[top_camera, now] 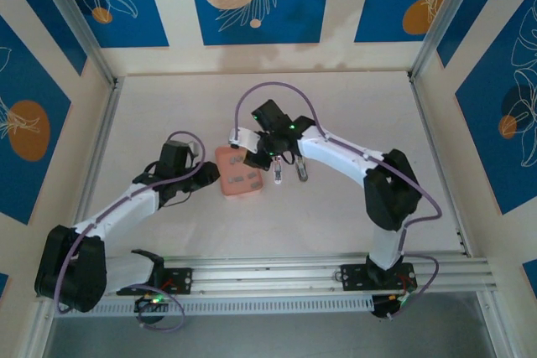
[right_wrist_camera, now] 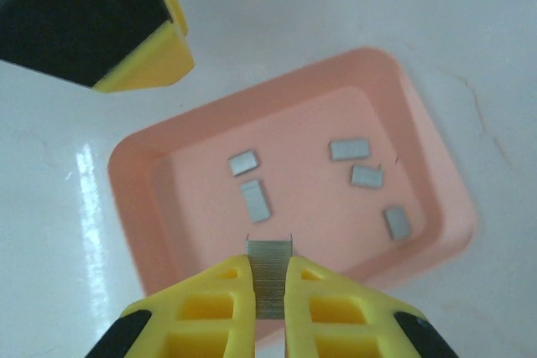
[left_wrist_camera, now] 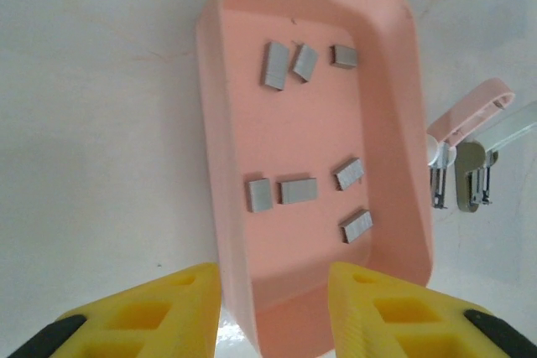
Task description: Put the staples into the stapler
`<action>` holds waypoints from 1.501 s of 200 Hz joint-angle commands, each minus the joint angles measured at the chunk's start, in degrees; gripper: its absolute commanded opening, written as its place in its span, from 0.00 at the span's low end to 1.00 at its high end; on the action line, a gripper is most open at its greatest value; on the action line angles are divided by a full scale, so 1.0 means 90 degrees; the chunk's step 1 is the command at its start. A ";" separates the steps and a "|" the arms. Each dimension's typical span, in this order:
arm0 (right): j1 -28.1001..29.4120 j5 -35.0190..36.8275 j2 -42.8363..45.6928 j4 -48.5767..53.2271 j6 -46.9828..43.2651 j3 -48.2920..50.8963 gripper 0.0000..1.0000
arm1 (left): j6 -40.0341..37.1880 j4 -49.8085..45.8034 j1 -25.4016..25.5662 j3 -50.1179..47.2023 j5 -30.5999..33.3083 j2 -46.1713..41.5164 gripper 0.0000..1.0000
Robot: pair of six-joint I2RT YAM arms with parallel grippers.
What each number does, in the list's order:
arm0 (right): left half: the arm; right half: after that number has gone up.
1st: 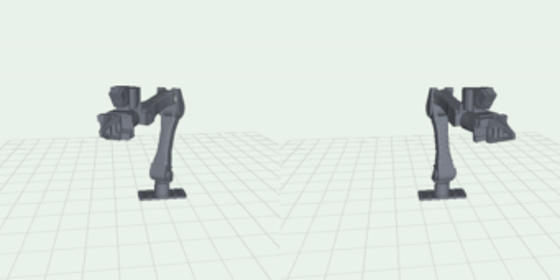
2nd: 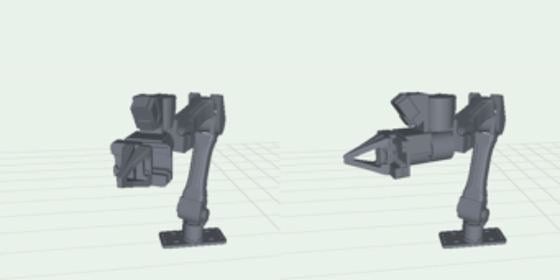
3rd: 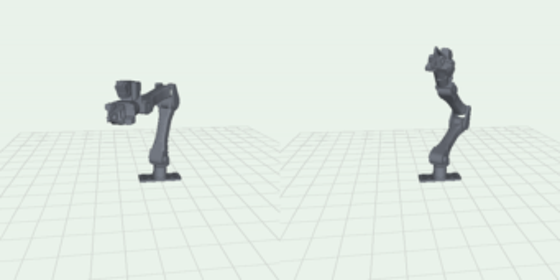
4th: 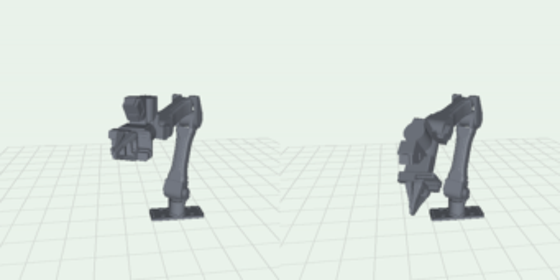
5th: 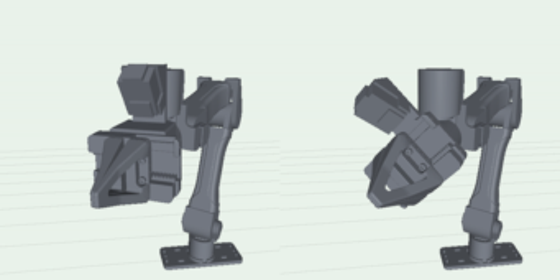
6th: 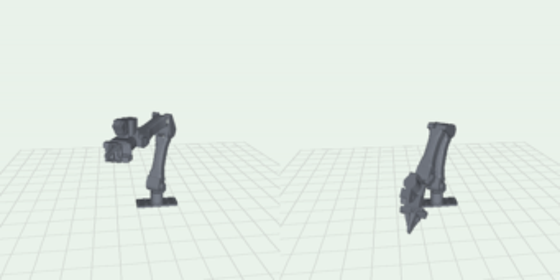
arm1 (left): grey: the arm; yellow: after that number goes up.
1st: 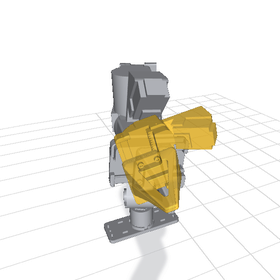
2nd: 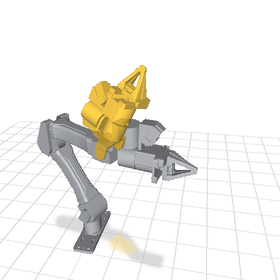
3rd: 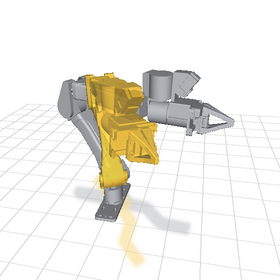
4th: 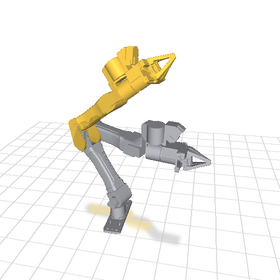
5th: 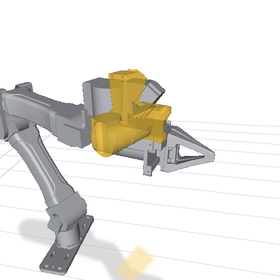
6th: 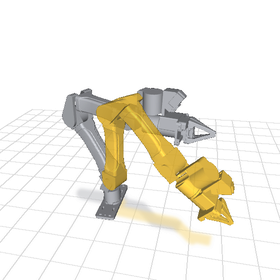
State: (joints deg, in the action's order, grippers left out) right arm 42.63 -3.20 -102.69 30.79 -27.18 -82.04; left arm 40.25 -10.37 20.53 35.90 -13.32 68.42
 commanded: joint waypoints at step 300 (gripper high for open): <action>-0.0254 0.1392 0.1074 0.0694 0.7358 0.3323 0.31 | -0.0687 0.1592 0.1616 -0.0214 0.0967 0.0212 0.39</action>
State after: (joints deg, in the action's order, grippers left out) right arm 41.19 10.92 -92.20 33.63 39.11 -50.43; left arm 33.95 2.35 34.44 34.74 -3.99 70.59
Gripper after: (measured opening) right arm 0.312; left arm 0.394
